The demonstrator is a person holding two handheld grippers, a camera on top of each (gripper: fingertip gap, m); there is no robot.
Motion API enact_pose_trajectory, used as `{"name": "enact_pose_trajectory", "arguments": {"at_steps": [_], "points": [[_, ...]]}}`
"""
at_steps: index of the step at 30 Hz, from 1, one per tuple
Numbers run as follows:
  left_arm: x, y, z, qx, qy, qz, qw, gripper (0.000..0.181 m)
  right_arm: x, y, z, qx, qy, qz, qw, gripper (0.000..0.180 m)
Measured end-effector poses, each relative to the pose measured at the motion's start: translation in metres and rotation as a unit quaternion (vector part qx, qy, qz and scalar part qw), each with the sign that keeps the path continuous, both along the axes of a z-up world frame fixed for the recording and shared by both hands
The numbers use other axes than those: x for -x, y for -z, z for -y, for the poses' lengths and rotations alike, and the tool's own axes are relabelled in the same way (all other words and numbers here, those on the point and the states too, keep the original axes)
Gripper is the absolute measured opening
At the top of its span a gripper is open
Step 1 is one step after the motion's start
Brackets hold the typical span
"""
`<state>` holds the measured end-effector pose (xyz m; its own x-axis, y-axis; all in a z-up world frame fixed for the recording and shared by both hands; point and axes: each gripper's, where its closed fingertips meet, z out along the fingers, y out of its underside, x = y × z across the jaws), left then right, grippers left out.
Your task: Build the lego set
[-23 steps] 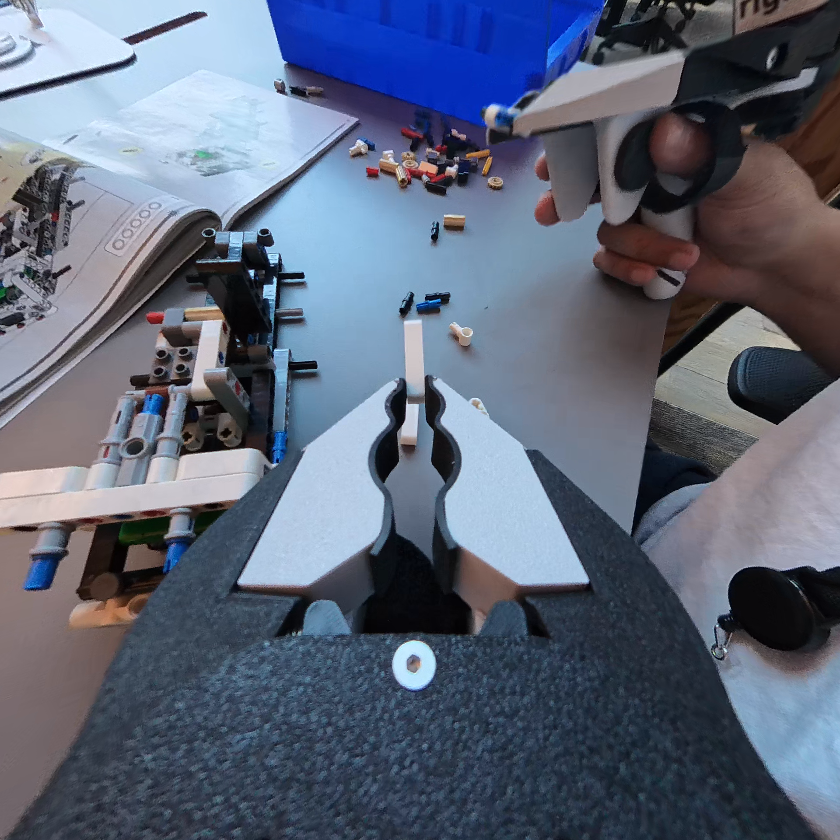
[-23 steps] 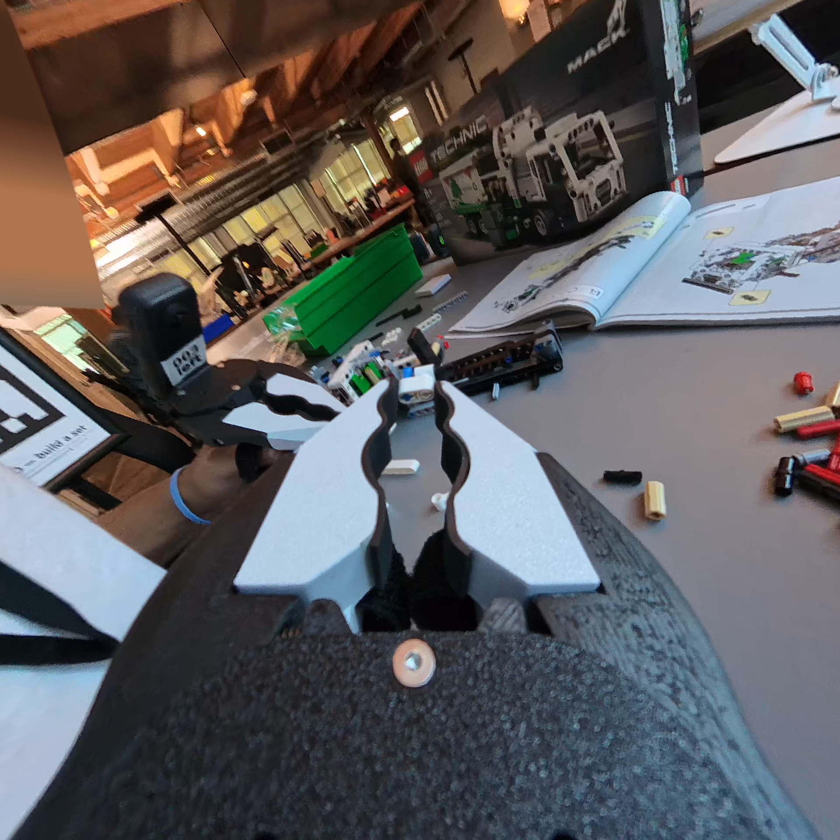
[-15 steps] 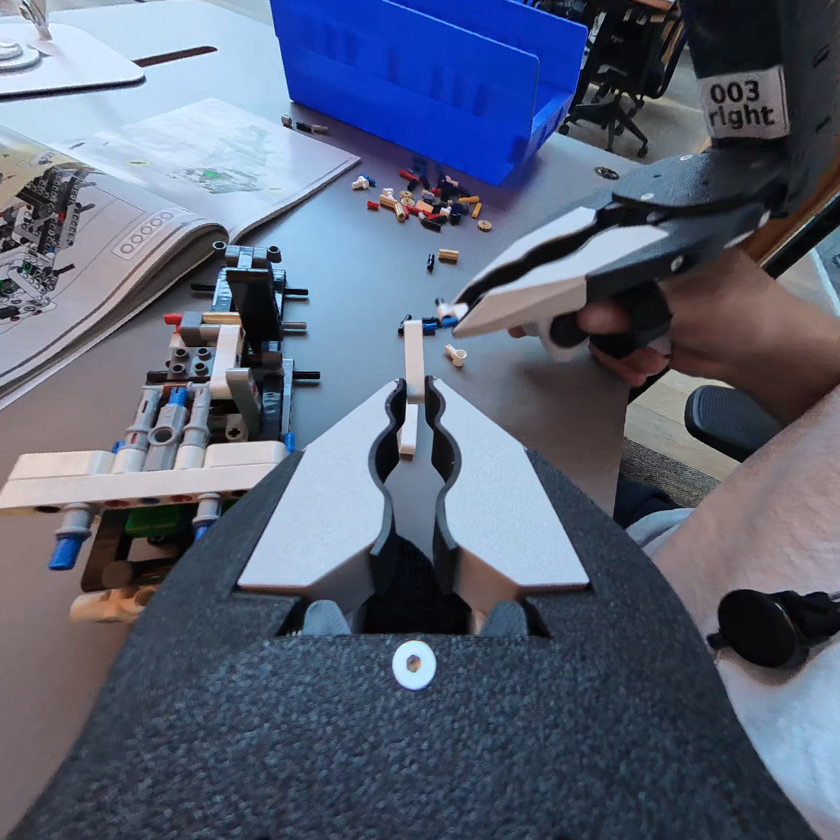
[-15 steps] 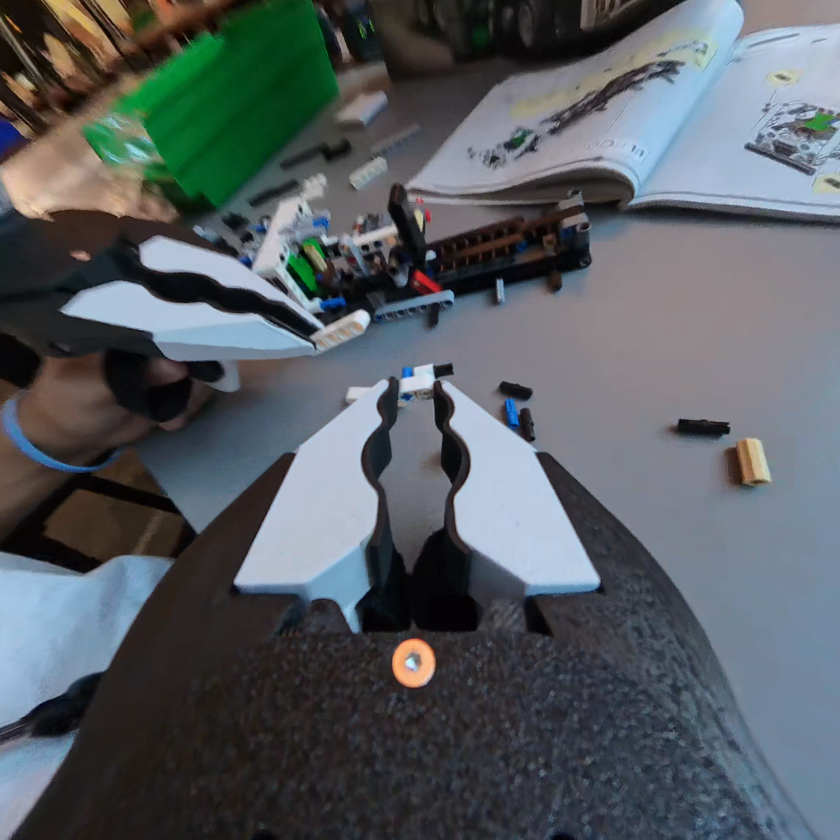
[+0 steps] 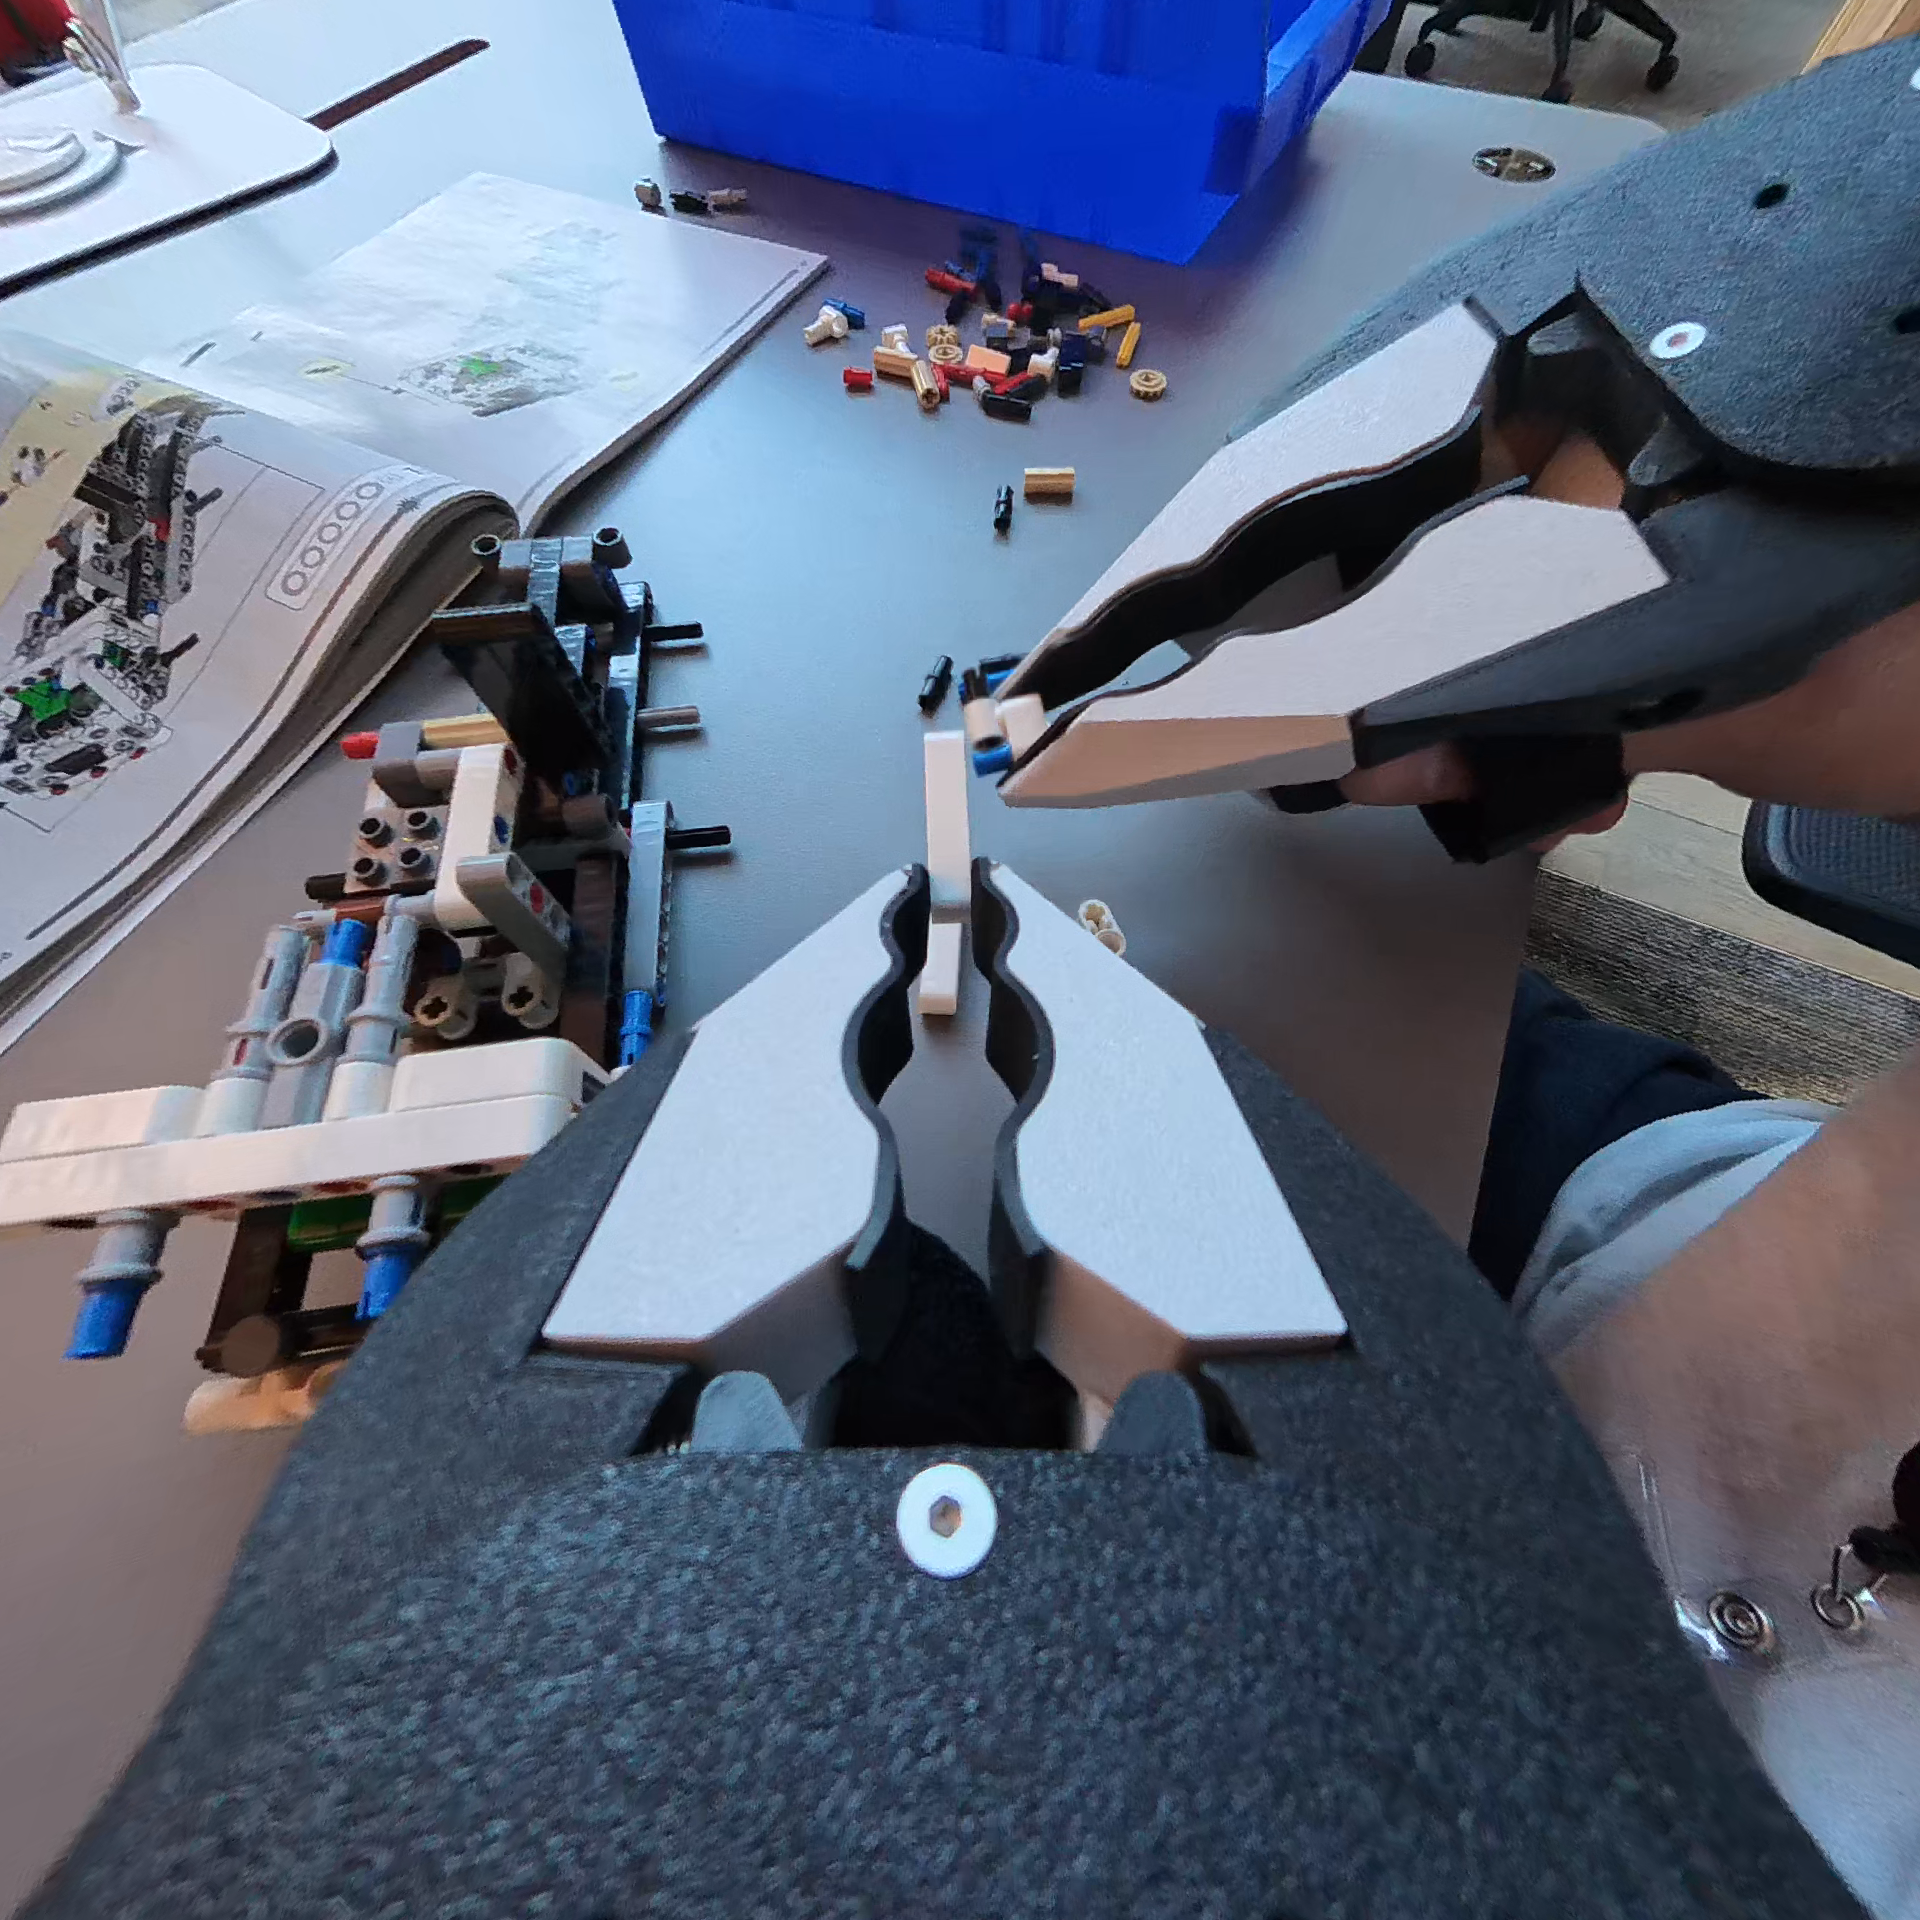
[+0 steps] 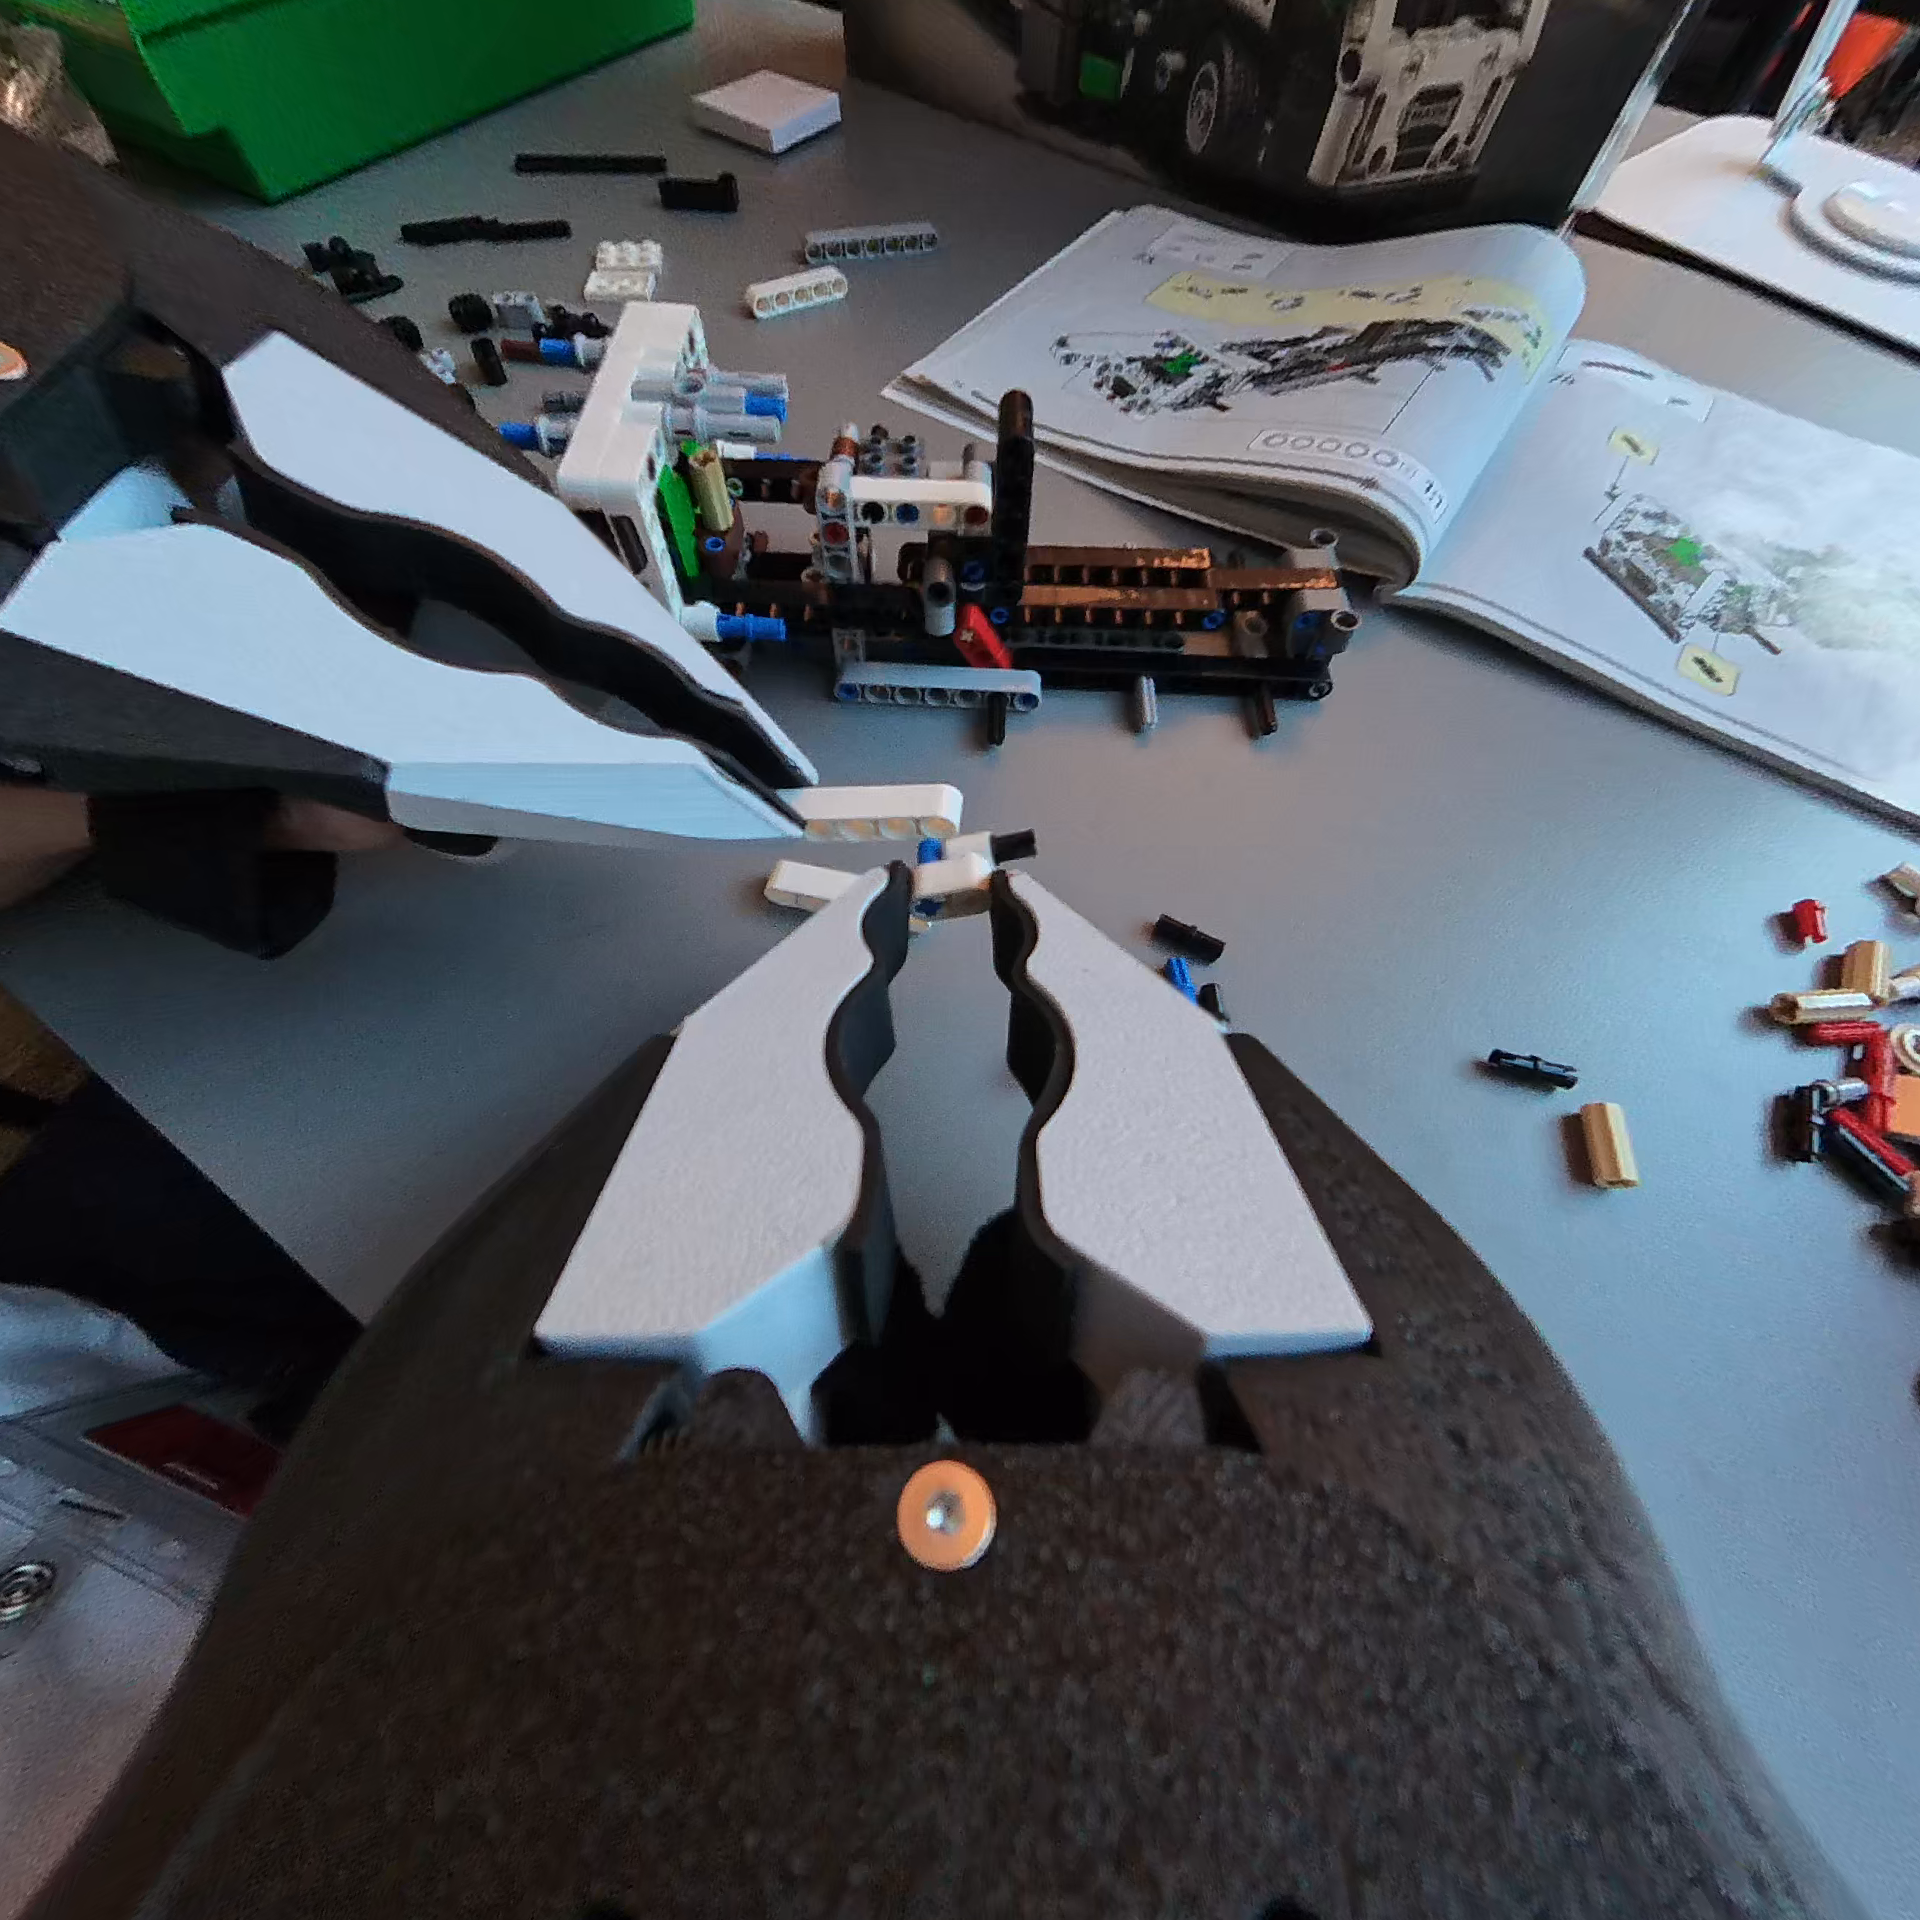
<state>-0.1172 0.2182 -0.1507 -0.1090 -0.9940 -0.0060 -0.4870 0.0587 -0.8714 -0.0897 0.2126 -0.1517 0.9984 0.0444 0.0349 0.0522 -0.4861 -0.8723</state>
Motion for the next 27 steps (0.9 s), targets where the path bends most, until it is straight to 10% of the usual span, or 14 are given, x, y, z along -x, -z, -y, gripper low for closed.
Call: {"name": "enact_pose_trajectory", "arguments": {"at_steps": [1,20,27], "points": [[0.0,0.001,0.0,0.002,0.0,-0.002,1.0,0.005,0.001,-0.001,0.0,-0.003,0.0,-0.001,1.0,0.014],[0.005,-0.006,0.009,-0.053,0.044,0.026,0.997,0.005,0.005,-0.004,0.002,-0.008,-0.012,-0.1,0.995,0.014],[0.023,-0.007,0.021,0.048,0.033,0.012,0.998,0.005,0.028,-0.019,0.011,-0.017,-0.089,-0.183,0.979,0.013]]}}
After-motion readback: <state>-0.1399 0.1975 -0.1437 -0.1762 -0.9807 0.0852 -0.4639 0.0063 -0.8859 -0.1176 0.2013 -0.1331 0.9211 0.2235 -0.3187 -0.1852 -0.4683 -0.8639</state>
